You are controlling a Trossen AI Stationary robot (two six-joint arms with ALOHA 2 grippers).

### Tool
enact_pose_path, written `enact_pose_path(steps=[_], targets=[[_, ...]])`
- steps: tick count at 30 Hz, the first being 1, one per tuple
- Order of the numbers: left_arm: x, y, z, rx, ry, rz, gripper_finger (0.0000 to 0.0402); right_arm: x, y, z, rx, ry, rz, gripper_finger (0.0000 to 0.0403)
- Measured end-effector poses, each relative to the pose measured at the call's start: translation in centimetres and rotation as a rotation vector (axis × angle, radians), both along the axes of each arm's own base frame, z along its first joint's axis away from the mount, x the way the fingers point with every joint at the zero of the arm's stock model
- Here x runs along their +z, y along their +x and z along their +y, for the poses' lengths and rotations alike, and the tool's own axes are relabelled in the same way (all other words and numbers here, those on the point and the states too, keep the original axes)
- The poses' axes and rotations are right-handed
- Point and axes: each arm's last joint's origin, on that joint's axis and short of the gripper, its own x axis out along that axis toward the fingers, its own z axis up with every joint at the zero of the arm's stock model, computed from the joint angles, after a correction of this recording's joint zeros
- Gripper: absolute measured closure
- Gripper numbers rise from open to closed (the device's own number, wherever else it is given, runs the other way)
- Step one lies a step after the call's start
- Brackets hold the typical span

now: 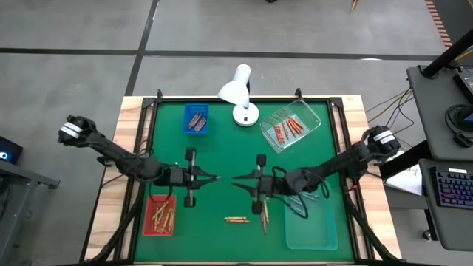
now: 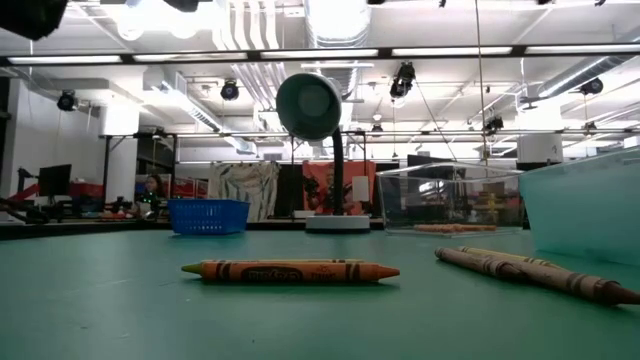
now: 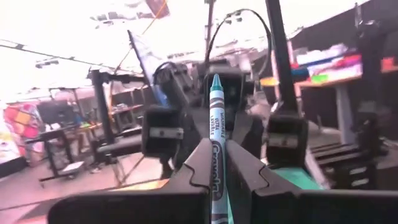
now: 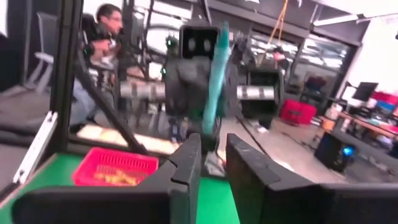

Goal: Sort crayons
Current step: Put the blue crayon into the green bin

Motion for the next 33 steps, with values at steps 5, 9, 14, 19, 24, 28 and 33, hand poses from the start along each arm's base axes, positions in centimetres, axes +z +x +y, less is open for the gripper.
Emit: enact_pose_path(steps=[5,9,14,19,24,28,33], targets=[[-0.6,0.4,0.8,0.041,0.047,0.016,0.0401,1.4,1.2,-2.2,0.079,0.047,-0.052,0.0295],[-0.6,0.8,1.3,0.064,0.052,0.019,0.0401,2.0,1.8,-3.6,0.141,0.053,-0.072,0.0256],[-0.6,1.0,1.6,0.075,0.038,0.018,0.0401,2.1,2.1,-4.7,0.167,0.062,-0.077,0.0228],[-0.7,1.1,1.8,0.085,0.030,0.022,0.0401,2.2,2.2,-5.2,0.158,0.051,-0.079,0.0229],[-0.9,1.6,1.8,0.089,0.009,-0.011,0.0401,2.3,2.2,-5.2,0.153,0.026,-0.089,0.0247],[-1.2,1.9,1.7,0.096,0.016,-0.043,0.0401,2.5,2.2,-5.2,0.152,0.017,-0.096,0.0268],[-1.5,2.1,1.7,0.099,0.019,-0.039,0.0401,2.6,2.3,-5.3,0.144,0.020,-0.099,0.0308]])
